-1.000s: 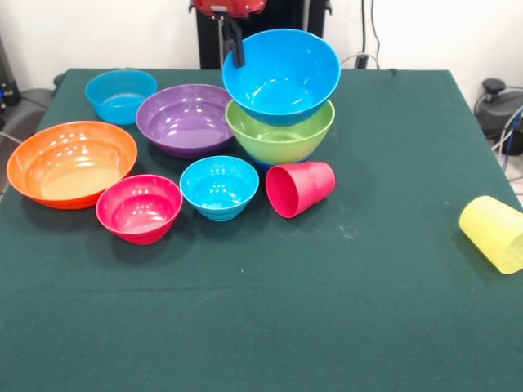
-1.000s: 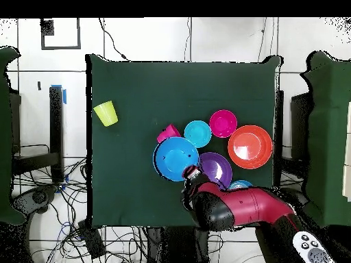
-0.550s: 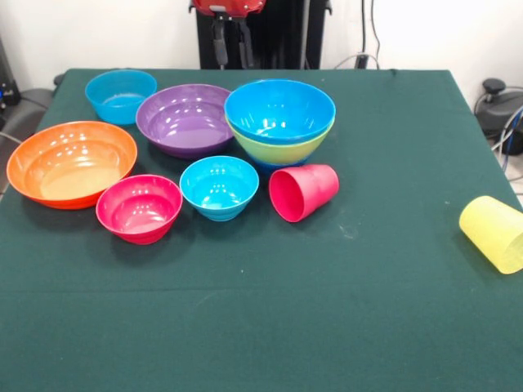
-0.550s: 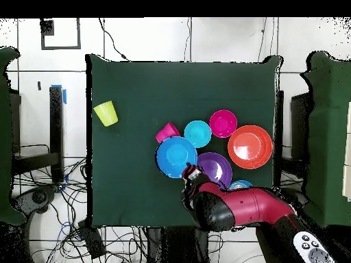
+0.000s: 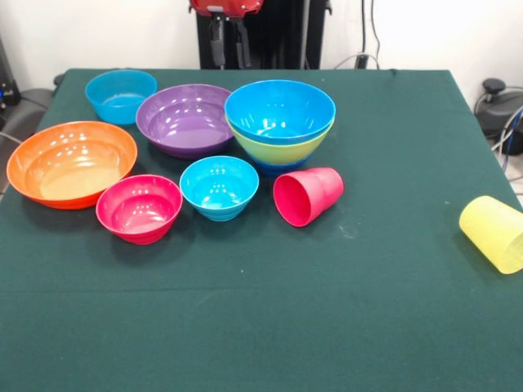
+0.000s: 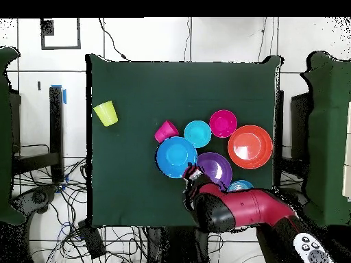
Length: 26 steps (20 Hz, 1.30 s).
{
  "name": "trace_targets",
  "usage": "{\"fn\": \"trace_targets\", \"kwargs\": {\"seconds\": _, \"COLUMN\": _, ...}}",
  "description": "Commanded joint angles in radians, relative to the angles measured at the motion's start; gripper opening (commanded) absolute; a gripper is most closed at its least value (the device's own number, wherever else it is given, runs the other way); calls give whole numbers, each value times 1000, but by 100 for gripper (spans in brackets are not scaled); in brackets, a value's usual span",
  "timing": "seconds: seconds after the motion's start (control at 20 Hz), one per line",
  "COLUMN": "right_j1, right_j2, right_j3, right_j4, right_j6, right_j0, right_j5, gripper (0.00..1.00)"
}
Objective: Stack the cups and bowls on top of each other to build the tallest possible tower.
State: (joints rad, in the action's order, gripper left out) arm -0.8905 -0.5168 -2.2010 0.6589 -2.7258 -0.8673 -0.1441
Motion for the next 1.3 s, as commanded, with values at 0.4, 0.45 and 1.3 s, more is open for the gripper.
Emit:
{"fn": "trace_targets", "kwargs": {"seconds": 0.4, "right_j1": -20, "right_j2": 61, "right_j3": -30, "right_j4": 53, "right_j6": -7, "right_j0": 132, "right_j5": 46, "gripper": 100}}
{"fn": "trace_targets", "kwargs": {"seconds": 0.45, "right_j1": -22, "right_j2": 69, "right_j3": -18, "right_j4": 48, "right_j6": -14, "right_j0": 153, "right_j5": 47, "gripper": 100}}
{"fn": "trace_targets", "kwargs": {"seconds": 1.3, "right_j1": -4, "right_j2": 62, "right_j3": 158, "right_j4": -95, "right_j6": 3, "right_j0": 301, "right_j5": -103, "gripper": 100}}
